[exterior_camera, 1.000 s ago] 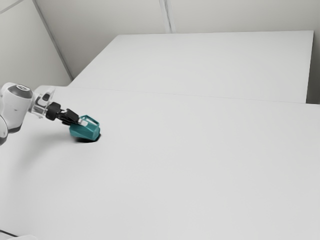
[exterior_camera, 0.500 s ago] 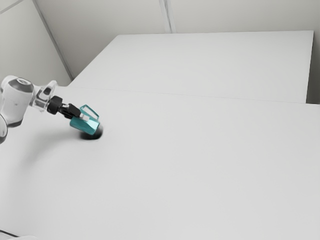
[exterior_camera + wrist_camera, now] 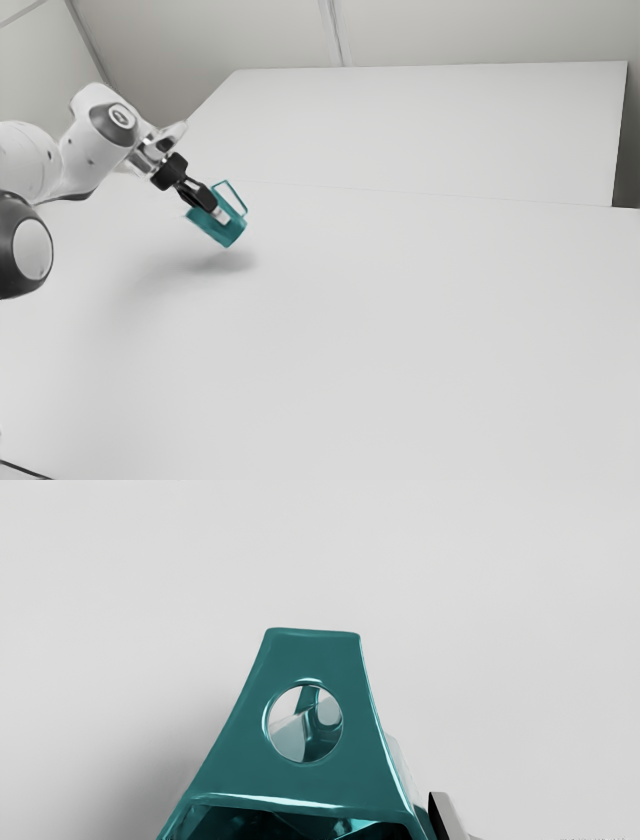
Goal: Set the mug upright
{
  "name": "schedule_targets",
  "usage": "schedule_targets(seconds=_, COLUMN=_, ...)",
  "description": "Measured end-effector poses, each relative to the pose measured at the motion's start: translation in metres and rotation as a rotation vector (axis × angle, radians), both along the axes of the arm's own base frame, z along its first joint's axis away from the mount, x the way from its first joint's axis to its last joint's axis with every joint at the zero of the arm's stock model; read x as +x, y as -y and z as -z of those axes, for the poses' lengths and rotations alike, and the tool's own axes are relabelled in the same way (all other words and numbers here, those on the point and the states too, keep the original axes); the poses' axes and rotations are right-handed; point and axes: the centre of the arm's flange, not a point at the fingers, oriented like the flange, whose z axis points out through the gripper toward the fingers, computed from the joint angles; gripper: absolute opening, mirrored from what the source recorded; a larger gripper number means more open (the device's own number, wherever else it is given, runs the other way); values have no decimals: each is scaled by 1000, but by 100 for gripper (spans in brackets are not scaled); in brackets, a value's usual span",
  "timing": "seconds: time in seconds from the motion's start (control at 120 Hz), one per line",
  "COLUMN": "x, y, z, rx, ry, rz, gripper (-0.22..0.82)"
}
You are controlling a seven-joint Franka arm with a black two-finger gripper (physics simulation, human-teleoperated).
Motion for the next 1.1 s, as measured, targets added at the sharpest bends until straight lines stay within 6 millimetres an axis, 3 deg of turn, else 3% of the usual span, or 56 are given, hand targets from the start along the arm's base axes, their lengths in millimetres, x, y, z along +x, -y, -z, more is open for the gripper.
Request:
schedule_targets(seconds=0.217, x=24, y=101, z=3, rx=304, ry=-6, rz=175, gripper=-17)
schedule_targets(seconds=0.425, x=35, y=157, z=8, rx=549, ry=27, rz=260, gripper=-17)
schedule_targets(seconds=0.692, x=43, y=168, z=50, rx=685, ry=15, rz=254, gripper=-17)
schedule_targets(seconds=1.025, x=47, y=159, z=68, rx=699, ry=-2, rz=170, gripper=-18)
schedule_targets(seconds=1.1, x=47, y=160, z=68, rx=696, ry=-4, rz=159, gripper=-4)
